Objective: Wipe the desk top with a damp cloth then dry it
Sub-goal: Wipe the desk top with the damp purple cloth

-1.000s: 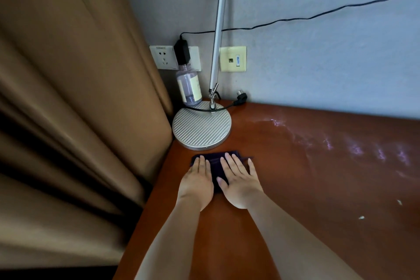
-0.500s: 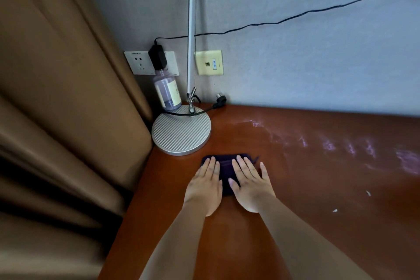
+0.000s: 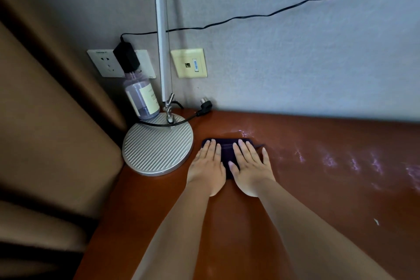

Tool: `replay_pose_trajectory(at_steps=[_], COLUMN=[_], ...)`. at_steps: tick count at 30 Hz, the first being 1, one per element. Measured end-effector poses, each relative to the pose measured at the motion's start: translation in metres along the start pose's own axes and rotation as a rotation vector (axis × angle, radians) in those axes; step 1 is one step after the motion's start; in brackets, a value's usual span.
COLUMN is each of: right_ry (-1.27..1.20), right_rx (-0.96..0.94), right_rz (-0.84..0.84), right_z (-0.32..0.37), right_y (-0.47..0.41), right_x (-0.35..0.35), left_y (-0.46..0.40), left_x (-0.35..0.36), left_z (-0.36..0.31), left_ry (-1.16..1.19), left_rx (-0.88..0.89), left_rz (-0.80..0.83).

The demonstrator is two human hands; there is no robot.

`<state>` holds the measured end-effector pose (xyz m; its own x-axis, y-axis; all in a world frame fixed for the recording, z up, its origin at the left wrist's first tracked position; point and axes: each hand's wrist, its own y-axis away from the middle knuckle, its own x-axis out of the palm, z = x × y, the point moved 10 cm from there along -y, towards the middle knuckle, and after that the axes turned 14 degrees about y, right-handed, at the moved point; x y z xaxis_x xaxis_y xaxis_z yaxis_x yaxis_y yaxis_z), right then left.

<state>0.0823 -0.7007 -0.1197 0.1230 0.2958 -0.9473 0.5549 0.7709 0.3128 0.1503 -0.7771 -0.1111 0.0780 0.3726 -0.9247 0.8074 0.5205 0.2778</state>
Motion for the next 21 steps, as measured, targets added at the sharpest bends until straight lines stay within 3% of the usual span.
replay_pose_trajectory(at_steps=[7, 21], right_ry=[-0.013, 0.068], right_rx=[0.002, -0.037], right_rz=[0.005, 0.066], right_z=[-0.009, 0.015], right_y=[-0.012, 0.072], right_x=[-0.004, 0.019], left_y=[-0.009, 0.058], left_x=[-0.004, 0.013], left_z=[-0.003, -0.009], left_ry=[0.026, -0.120], left_rx=[0.015, 0.078], left_rz=[-0.011, 0.062])
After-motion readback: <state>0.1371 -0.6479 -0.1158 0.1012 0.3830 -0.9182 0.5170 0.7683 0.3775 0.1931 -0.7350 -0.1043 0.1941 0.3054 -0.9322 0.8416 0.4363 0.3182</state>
